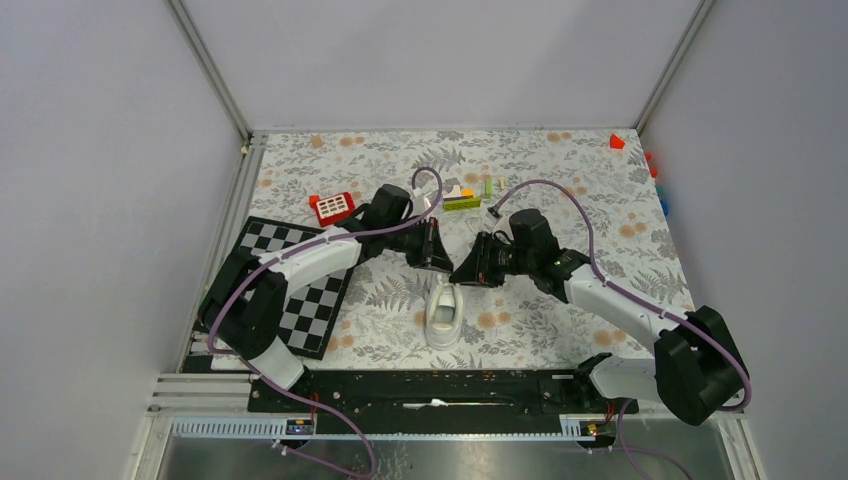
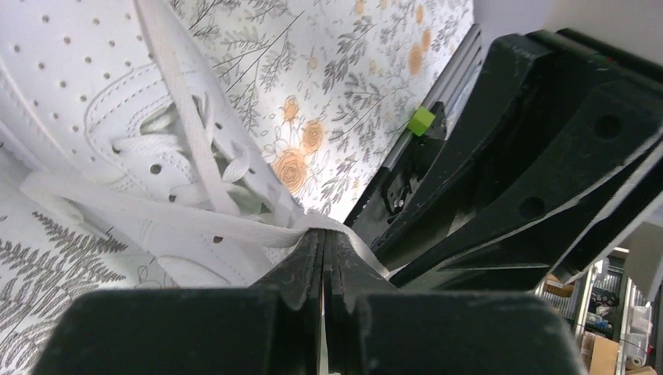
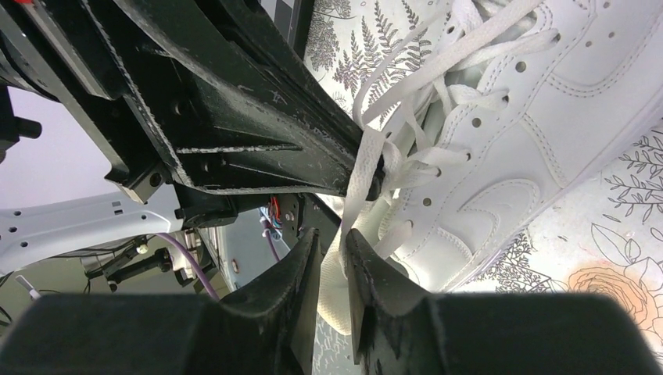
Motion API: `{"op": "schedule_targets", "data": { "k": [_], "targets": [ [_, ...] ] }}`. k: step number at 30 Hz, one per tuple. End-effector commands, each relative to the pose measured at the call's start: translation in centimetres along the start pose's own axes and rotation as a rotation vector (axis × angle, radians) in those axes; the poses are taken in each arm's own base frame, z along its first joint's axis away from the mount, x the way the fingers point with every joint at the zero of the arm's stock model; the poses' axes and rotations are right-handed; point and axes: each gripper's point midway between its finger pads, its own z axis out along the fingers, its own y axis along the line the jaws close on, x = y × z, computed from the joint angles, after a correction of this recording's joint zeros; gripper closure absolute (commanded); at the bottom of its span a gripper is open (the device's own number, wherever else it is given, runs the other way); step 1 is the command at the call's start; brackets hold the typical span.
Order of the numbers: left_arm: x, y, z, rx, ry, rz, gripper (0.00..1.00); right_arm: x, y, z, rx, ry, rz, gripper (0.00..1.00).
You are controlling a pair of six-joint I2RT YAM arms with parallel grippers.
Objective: Tie the shoes
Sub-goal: Cross the shoelace with the shoelace.
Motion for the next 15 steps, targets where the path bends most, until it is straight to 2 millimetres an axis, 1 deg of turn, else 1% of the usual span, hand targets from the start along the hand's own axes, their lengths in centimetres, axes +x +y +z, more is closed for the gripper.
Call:
{"op": "schedule_targets", "data": {
  "k": [1,4,8,9,11,15],
  "targets": [
    [-2.0,-3.4,-1.0,0.152,-0.078,0.043,1.00,-0.9,2.2,-0.5,-0.047,-0.015,-0.051,0.74],
    [-1.9,-3.5,-0.8,0.173,-0.077,0.033,1.00,-1.1,2.5,-0.5,-0.051,-0.021,-0.055,0.74],
    [-1.3,-2.8,-0.1,0.187,-0.046,0.010,1.00,-1.3,2.6,-0.4,-0.052,-0.021,-0.055,0.72],
    [-1.1,-2.8,0.1,0.202,-0.040,0.005,1.00,-1.3,2.5,-0.3,-0.049,-0.019,-0.052,0.69],
    [-0.9,-2.7,0.3,0.220,-0.033,-0.005,1.00,-0.8,1.8,-0.3,-0.017,0.002,-0.029,0.62],
    [-0.5,-2.6,0.5,0.254,-0.028,-0.012,1.00,-0.5,-0.4,-0.4,0.088,-0.002,-0.013,0.47]
  ]
}}
